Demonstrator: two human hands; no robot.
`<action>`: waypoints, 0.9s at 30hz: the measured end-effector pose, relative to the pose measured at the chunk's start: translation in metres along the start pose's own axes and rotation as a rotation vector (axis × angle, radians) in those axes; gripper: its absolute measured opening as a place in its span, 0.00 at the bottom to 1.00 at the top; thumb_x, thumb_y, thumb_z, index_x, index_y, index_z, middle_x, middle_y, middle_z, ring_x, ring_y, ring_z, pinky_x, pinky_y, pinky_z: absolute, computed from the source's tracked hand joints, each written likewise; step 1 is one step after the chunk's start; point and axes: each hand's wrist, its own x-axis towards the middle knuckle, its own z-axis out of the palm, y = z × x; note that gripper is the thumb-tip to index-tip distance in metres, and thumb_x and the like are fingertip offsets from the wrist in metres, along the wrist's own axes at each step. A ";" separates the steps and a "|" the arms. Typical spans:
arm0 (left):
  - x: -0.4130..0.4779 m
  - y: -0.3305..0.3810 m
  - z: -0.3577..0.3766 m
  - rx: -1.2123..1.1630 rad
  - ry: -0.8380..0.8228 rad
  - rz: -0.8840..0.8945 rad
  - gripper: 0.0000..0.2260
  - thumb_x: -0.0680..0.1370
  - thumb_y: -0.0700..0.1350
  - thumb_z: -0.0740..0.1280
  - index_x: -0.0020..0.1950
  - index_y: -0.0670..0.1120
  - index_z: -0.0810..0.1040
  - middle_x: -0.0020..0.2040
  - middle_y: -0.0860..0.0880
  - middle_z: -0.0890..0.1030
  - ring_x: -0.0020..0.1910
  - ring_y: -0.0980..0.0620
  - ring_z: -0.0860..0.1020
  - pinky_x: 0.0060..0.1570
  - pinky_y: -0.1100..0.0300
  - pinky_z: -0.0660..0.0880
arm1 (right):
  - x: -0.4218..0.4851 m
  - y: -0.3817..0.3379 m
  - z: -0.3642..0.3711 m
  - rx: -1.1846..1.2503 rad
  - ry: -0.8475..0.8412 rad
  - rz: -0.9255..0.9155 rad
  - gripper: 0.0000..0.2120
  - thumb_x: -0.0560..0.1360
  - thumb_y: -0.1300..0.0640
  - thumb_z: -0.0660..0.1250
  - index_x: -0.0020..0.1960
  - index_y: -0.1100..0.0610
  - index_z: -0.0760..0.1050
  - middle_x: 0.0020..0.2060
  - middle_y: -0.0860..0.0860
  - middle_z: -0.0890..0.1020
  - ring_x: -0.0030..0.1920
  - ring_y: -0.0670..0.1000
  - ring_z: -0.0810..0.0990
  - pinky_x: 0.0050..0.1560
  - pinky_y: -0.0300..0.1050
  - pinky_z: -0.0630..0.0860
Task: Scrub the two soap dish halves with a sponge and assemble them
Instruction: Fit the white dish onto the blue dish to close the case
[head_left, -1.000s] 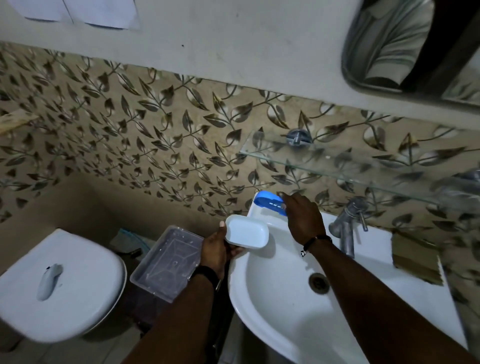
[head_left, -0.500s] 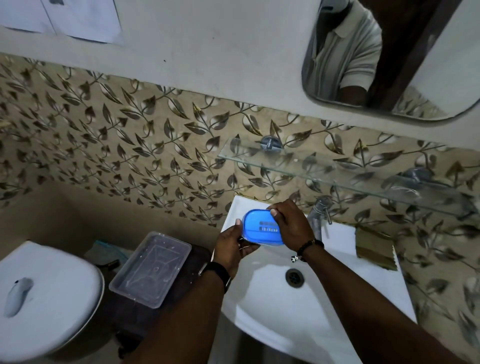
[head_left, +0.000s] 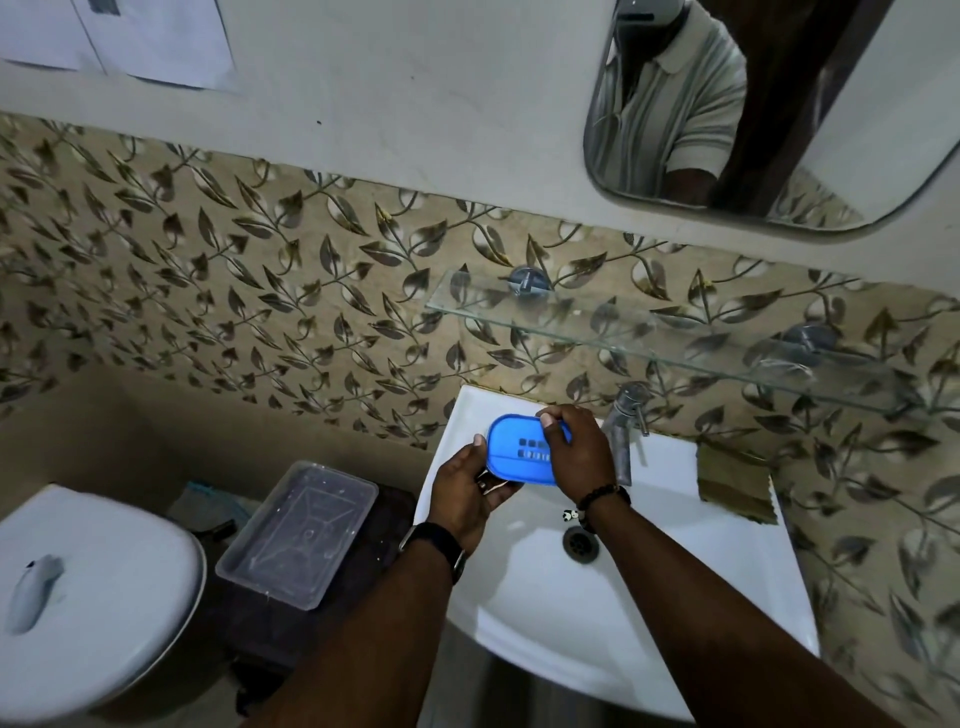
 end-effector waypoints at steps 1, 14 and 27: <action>0.000 0.000 0.000 -0.005 -0.008 0.001 0.13 0.82 0.51 0.64 0.53 0.46 0.86 0.55 0.40 0.85 0.53 0.43 0.84 0.48 0.49 0.82 | 0.000 0.001 0.000 0.022 -0.006 0.023 0.08 0.81 0.56 0.62 0.52 0.56 0.79 0.51 0.52 0.80 0.52 0.52 0.77 0.56 0.49 0.74; -0.007 0.010 0.001 0.145 -0.095 0.061 0.19 0.78 0.65 0.61 0.58 0.56 0.84 0.58 0.47 0.84 0.58 0.48 0.81 0.48 0.49 0.82 | -0.017 -0.007 -0.025 0.044 -0.049 -0.141 0.13 0.81 0.55 0.64 0.65 0.56 0.75 0.59 0.50 0.76 0.60 0.45 0.74 0.63 0.30 0.67; -0.016 0.023 0.019 0.121 -0.254 0.090 0.24 0.74 0.49 0.74 0.69 0.54 0.75 0.62 0.38 0.81 0.54 0.42 0.84 0.49 0.47 0.81 | -0.041 -0.017 -0.046 -0.302 0.012 -0.688 0.27 0.79 0.45 0.62 0.68 0.65 0.73 0.61 0.60 0.73 0.63 0.56 0.71 0.64 0.46 0.71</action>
